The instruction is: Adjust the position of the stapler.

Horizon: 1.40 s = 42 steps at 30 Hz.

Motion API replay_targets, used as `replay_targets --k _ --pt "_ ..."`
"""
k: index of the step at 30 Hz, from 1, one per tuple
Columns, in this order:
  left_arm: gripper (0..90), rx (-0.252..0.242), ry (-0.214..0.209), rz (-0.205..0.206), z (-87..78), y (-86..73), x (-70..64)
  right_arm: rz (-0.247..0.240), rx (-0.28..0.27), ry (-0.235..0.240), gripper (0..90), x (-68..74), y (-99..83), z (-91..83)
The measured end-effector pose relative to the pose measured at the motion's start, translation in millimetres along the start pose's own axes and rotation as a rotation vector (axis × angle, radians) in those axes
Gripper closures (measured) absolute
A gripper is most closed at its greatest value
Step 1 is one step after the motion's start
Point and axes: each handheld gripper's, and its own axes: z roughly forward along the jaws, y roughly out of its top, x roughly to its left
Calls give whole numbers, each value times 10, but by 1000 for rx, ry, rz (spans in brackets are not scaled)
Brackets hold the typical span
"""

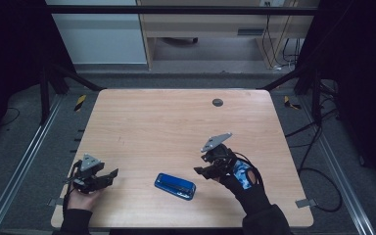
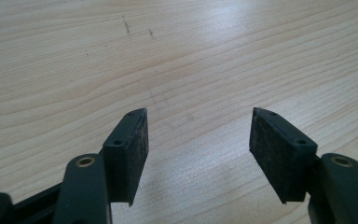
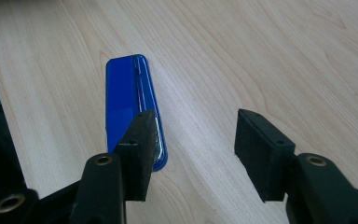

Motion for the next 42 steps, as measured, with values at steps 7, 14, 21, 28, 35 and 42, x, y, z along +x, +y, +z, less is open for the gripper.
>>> replay_targets --k 7,14,21,28,35,42 --pt "370 2 5 1 0 -3 4 -36 57 28 481 68 110 101" --pt "370 5 6 -2 3 -5 -3 -67 100 70 476 144 251 217" --pt "370 9 5 7 7 -2 -12 -89 125 102 482 229 328 303" --pt "370 10 3 9 8 -4 -11 -114 172 121 497 288 350 418" --pt "370 12 1 12 9 -2 -14 -123 211 131 507 348 363 527" --pt "371 16 1 18 11 -2 -17 -147 249 141 520 413 374 629"
